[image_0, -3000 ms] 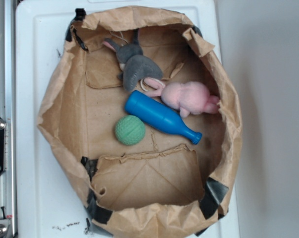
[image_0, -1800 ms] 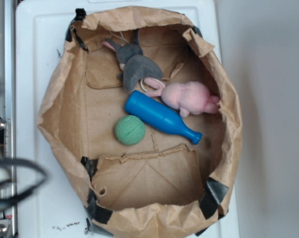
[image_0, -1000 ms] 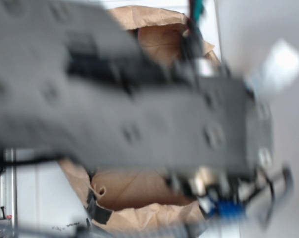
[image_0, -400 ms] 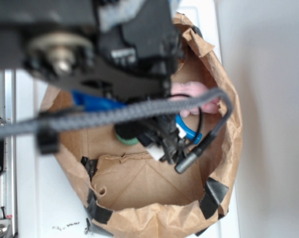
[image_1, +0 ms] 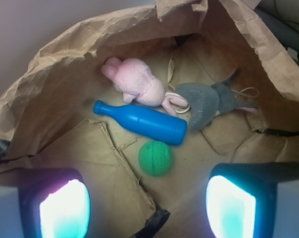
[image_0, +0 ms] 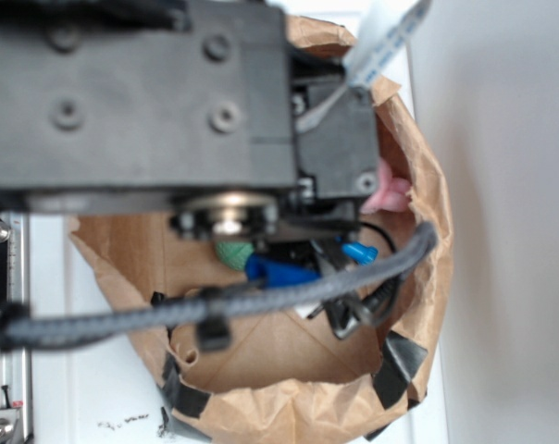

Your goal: Grab the green ball.

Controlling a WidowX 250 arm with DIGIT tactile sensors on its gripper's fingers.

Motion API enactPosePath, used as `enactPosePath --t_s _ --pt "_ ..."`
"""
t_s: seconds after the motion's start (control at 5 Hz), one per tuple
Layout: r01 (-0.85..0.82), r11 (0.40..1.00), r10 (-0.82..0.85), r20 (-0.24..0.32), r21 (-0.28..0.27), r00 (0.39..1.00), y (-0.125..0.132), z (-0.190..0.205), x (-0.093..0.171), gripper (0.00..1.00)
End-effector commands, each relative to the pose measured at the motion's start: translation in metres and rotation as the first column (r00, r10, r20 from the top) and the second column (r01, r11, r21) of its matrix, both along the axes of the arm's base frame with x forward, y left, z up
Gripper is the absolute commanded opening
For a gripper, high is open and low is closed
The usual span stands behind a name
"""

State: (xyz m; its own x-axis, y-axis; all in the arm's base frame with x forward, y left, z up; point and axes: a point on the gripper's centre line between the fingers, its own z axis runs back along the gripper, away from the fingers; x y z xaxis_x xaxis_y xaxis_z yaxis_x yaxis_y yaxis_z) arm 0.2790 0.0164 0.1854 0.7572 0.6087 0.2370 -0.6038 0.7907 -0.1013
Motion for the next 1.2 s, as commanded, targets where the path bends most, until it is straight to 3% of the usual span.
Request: enactPosePath --t_s 0.0,0.4,0.6,0.8,1.0 --pt "0.002 1.0 -0.002 0.054 0.004 0.999 0.01 0.022 0.004 1.0" --pt "0.04 0.999 -0.04 0.069 -0.004 0.997 0.002 0.008 -0.002 1.0" --pt "-0.003 1.0 0.003 0.072 -0.001 0.997 -0.004 -0.024 -0.007 1.0" --pt "-0.033 0.999 0.03 0.072 0.042 0.997 -0.002 -0.048 -0.008 1.0" --pt "-0.084 0.995 0.079 0.084 0.049 0.993 0.009 -0.064 0.0 1.0"
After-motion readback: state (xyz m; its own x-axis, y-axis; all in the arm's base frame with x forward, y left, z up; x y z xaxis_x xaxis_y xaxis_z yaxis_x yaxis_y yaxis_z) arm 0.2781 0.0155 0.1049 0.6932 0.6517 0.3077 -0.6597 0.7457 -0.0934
